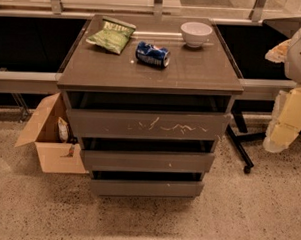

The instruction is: Open top drawer

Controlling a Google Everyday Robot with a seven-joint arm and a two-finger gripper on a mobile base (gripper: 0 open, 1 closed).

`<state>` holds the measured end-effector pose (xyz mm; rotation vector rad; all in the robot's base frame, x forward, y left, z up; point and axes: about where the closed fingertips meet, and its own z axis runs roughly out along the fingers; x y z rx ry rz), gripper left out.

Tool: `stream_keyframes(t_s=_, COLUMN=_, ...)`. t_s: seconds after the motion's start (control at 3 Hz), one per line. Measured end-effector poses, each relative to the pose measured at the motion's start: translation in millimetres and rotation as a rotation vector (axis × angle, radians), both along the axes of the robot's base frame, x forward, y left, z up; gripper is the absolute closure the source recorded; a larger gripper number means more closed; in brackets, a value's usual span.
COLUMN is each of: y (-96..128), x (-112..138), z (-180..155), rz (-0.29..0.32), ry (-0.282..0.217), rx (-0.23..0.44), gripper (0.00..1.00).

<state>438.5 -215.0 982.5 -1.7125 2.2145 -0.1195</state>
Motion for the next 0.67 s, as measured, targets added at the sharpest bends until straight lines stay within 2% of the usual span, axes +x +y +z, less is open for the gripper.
stream_keyframes(t_s=0.33, y=0, x=0, z=0, rz=0.0, ry=0.0, rx=0.0, gripper=0.0)
stream_keyframes(t_s=0.67, y=0, x=8, z=-13, rz=0.048, ry=-0.007, rx=0.005, gripper=0.0)
